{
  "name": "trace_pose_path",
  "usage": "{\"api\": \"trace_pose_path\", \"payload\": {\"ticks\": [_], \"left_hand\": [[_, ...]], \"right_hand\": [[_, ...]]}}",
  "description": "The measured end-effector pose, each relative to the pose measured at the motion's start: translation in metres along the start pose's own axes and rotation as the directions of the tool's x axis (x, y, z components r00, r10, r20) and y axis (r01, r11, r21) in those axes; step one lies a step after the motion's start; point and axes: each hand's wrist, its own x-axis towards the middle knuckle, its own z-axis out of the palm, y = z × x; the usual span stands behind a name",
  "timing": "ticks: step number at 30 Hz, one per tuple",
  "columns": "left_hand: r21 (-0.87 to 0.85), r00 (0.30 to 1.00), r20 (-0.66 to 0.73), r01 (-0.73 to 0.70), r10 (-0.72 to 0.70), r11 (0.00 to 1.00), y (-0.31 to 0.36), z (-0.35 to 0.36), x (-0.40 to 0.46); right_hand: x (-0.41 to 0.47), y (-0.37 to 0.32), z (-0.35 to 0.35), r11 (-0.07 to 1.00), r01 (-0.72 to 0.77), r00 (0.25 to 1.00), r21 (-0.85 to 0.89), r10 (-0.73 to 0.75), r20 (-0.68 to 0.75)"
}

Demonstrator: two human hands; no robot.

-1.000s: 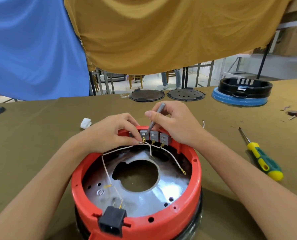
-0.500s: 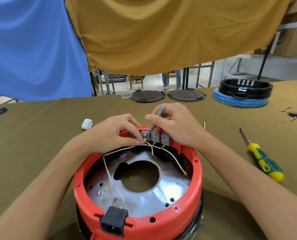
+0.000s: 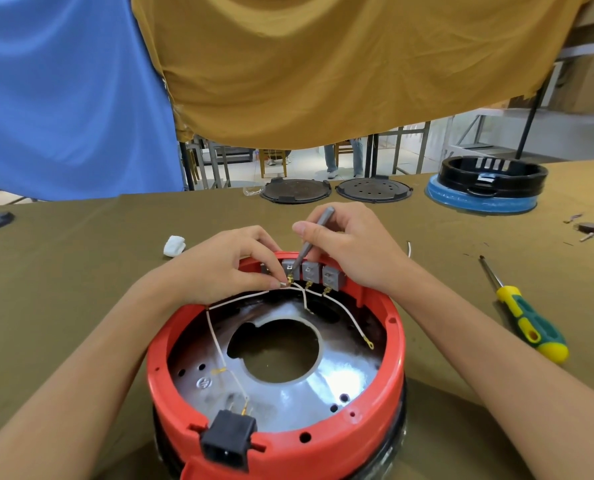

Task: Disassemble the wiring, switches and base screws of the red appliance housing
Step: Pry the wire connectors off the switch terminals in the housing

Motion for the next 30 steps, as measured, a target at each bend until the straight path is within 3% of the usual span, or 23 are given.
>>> {"api": "trace_pose_path", "payload": {"ticks": [3,11,19,30], "left_hand": [[-0.011,1.0,-0.007,-0.003,0.003,1.0,0.0008,0.0001,-0.0007],[-0.008,1.0,-0.014,0.003,-0.003,1.0,0.0022,0.0003,-0.0003],[-0.009,1.0,-0.009,-0.002,0.002,1.0,0.0023,0.0,-0.0009],[-0.022,1.0,-0.014,-0.008,0.008,1.0,0.0023,-0.0003,-0.0013]], "right_hand": [[-0.0003,0.0001,0.0,0.998,-0.03,1.0,0.048,0.03,0.002],[-0.0016,-0.0009,-0.0005,0.997,0.058,0.998,-0.054,-0.059,-0.011],[0.0001,0.0011,-0.0005,0.998,-0.028,1.0,0.049,0.027,0.005],[-0.0012,-0.0001,-0.0002,1.0,-0.004,1.0,0.019,0.004,0.011]]}}
